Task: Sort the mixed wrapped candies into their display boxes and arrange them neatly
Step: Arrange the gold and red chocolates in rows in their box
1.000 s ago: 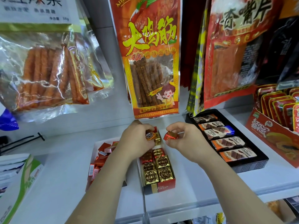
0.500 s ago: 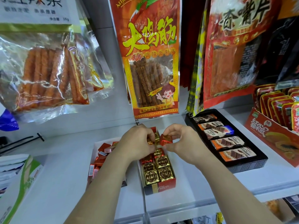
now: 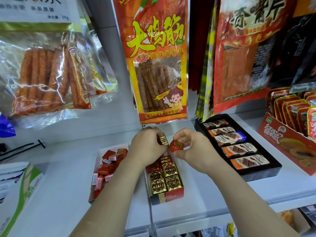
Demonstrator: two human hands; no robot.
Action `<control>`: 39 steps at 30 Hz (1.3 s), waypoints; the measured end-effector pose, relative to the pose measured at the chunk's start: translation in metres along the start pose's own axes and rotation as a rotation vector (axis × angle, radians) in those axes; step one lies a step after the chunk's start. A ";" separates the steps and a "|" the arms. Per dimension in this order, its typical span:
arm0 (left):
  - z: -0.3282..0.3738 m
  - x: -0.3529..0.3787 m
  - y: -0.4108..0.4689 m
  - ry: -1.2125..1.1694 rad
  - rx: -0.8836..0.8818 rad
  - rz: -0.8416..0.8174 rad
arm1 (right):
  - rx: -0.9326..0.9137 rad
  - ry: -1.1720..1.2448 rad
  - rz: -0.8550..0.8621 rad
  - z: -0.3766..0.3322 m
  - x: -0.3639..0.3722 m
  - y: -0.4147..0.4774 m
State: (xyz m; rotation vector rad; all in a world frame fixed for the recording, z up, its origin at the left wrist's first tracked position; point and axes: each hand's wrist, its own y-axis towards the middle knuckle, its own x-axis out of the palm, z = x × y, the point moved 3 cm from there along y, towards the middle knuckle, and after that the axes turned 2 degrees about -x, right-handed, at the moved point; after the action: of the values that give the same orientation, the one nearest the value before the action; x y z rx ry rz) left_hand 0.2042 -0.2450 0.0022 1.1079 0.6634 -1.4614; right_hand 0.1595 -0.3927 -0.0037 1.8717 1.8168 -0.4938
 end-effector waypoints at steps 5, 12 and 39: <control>-0.009 -0.029 -0.023 -0.340 -0.059 -0.106 | 0.005 -0.025 -0.037 -0.005 -0.002 0.000; -0.022 -0.041 -0.050 -0.303 -0.045 -0.202 | -0.062 -0.150 -0.091 -0.017 0.011 -0.002; -0.022 -0.032 -0.055 -0.159 0.008 -0.298 | -0.077 -0.221 -0.170 -0.025 0.013 0.001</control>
State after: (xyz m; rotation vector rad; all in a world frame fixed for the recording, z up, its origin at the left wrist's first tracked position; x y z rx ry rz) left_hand 0.1546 -0.2005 0.0128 0.9142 0.7328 -1.7874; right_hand 0.1595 -0.3681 0.0098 1.5532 1.8263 -0.6537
